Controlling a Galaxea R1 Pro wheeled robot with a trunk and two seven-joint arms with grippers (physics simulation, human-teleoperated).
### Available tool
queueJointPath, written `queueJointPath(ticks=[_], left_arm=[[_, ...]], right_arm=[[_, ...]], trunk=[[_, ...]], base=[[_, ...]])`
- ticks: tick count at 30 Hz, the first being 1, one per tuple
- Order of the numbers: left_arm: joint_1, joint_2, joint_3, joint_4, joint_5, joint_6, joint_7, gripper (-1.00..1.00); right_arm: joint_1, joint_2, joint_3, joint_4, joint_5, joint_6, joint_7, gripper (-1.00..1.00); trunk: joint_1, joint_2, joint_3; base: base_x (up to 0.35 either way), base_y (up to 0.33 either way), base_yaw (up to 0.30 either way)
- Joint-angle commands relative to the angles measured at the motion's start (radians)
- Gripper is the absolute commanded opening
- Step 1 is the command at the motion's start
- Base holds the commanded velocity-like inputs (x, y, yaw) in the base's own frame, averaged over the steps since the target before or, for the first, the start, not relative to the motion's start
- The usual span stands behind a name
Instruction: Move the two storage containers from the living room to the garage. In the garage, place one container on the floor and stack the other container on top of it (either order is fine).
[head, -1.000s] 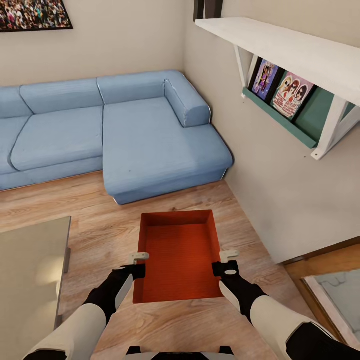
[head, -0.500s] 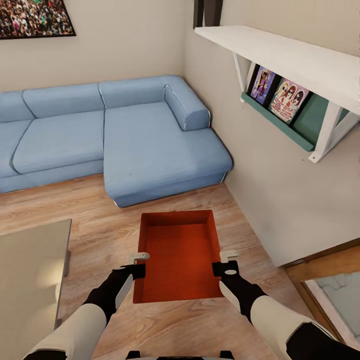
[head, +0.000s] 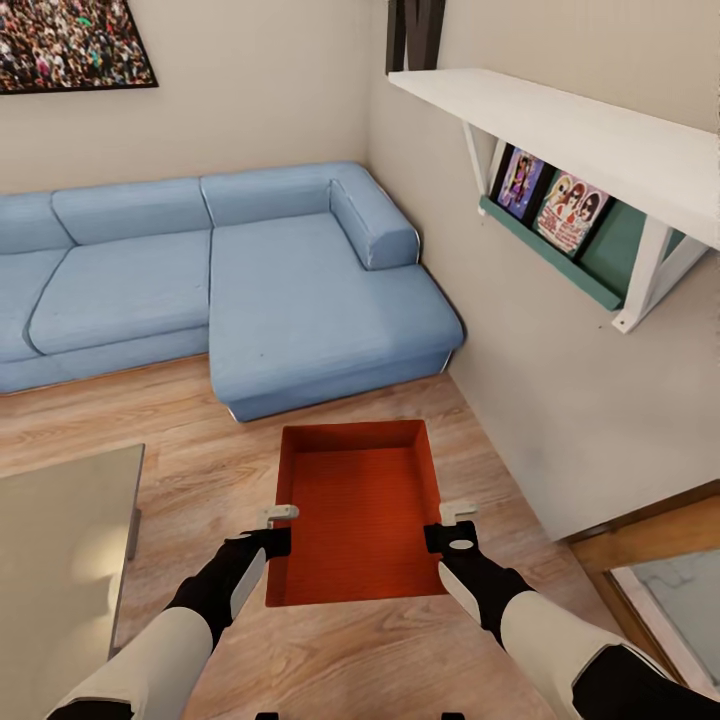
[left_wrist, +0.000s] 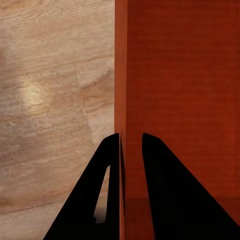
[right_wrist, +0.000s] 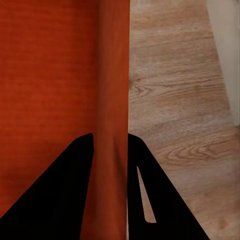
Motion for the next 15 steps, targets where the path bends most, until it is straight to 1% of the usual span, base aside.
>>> queueJointPath(ticks=[1,15], left_arm=[[0.000,-0.001,-0.005,-0.001,-0.004,0.006,0.012,-1.00],[0.000,-0.002,-0.001,-0.001,-0.004,0.006,0.012,-1.00]], right_arm=[[-0.001,0.004,0.002,-0.014,0.002,0.007,-0.007,-1.00],[-0.001,0.004,0.002,-0.014,0.002,0.007,-0.008,-1.00]], trunk=[[0.001,-0.002,0.000],[0.001,-0.002,0.023]], base=[[0.000,0.000,0.000],[0.000,0.000,0.000]])
